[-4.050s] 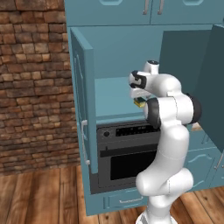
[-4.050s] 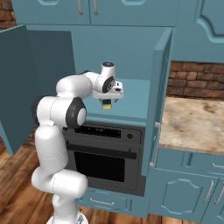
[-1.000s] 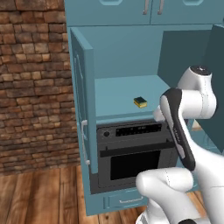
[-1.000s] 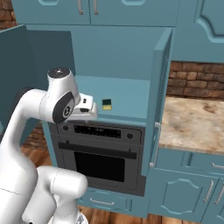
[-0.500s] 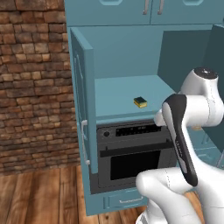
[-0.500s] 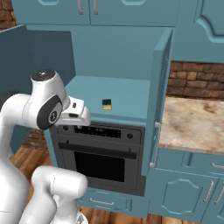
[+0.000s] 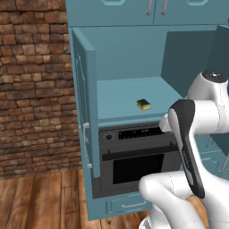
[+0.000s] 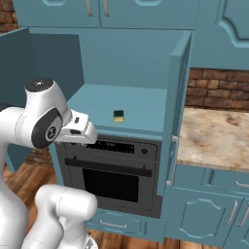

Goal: Pick up the sponge and sponge from the sink, and place them back in the cabinet, and close the cabinet doors.

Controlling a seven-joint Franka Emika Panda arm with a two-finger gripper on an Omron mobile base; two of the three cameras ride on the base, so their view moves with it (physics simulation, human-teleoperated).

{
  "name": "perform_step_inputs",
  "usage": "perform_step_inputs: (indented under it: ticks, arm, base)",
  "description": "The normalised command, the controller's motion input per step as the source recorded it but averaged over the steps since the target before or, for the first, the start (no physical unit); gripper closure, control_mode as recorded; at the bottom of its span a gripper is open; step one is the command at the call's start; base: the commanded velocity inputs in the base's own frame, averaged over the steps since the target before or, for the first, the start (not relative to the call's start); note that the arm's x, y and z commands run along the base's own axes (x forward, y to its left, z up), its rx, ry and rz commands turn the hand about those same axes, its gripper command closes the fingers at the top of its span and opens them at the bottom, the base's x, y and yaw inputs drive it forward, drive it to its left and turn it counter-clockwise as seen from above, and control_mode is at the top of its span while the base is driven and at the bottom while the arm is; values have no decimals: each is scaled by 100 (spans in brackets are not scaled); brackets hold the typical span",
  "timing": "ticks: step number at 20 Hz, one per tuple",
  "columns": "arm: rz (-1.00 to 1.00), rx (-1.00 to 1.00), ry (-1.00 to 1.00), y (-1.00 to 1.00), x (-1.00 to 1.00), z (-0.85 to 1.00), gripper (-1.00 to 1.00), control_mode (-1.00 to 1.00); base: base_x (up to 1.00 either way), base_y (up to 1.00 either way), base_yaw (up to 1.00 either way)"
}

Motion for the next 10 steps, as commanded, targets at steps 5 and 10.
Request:
perform_step_inputs:
  ticks: [5,10]
  arm:
    - [0,0,0,0,-20,0,-100,-100]
    - [0,0,0,0,-31,0,-100,-100]
  base:
    - [0,0,0]
    - [0,0,0]
